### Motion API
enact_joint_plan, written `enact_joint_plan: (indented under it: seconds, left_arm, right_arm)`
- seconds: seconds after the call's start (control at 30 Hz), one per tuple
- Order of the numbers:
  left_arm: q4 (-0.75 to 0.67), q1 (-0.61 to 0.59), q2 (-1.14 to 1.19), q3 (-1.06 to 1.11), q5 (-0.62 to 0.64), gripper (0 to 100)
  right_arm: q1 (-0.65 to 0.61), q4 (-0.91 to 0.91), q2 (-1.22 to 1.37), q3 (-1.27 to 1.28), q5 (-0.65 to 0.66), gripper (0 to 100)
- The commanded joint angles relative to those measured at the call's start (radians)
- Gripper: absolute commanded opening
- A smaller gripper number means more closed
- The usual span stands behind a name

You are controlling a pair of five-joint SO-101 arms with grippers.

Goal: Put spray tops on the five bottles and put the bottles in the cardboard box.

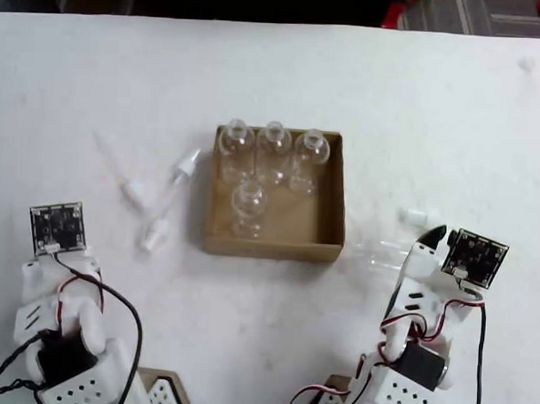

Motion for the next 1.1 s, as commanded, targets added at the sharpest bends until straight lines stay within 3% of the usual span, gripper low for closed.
enact_joint_plan:
  seconds: [0.0, 0.23, 1.07]
  left_arm:
    - [-0.031, -0.008, -0.013, -0.023, 0.008, 2]
    - [-0.026, -0.067, -0.013, -0.037, 0.009, 2]
    - [-0.061, -0.067, -0.013, -0.029, 0.006, 2]
  right_arm:
    - [-0.013, 0.008, -0.005, 0.008, 0.015, 3.3]
    - [-0.015, 0.008, -0.005, 0.008, 0.015, 3.3]
    - [-0.015, 0.008, -0.004, 0.008, 0.017, 3.2]
